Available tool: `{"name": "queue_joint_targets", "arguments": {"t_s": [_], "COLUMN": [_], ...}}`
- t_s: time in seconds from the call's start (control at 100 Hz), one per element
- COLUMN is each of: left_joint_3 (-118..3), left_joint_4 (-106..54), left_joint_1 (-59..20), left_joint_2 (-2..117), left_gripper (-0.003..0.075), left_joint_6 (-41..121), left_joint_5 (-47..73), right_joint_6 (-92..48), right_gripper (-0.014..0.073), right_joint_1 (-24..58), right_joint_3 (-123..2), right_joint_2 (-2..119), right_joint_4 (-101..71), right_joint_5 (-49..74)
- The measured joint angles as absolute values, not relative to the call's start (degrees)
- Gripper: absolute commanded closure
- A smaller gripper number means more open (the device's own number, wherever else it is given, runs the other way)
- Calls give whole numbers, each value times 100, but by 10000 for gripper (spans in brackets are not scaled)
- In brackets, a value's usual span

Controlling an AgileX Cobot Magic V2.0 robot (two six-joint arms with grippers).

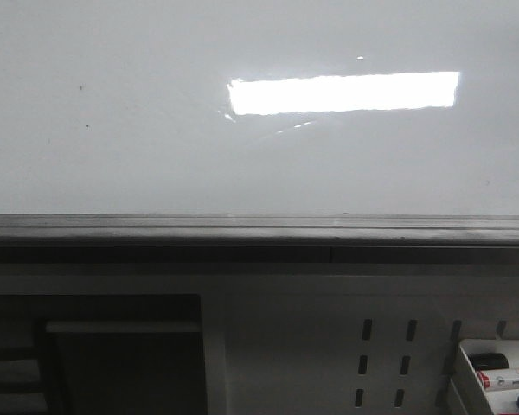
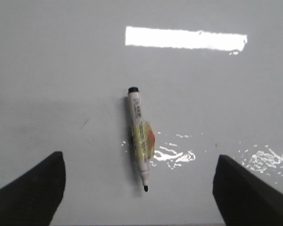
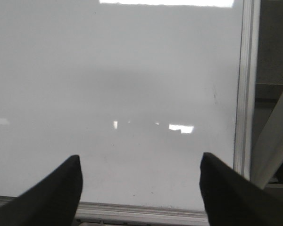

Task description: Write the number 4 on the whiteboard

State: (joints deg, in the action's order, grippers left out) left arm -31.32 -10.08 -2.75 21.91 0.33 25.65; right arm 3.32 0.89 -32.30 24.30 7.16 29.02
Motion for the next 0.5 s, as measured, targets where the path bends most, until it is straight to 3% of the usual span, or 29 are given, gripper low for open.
{"name": "queue_joint_targets", "arguments": {"t_s": [0.5], "left_joint_3": [-3132], "left_joint_4": [-1769], "left_joint_1": [-275], "left_joint_2": [4889], "left_gripper": [135], "left_joint_6": [848], "left_joint_5": [1598], "right_joint_6": [332], "right_gripper": [123], "right_joint_1": [89], "right_joint_3": [-3230], "right_joint_2": [2430], "right_joint_4": [716], "right_joint_5": [2902]}}
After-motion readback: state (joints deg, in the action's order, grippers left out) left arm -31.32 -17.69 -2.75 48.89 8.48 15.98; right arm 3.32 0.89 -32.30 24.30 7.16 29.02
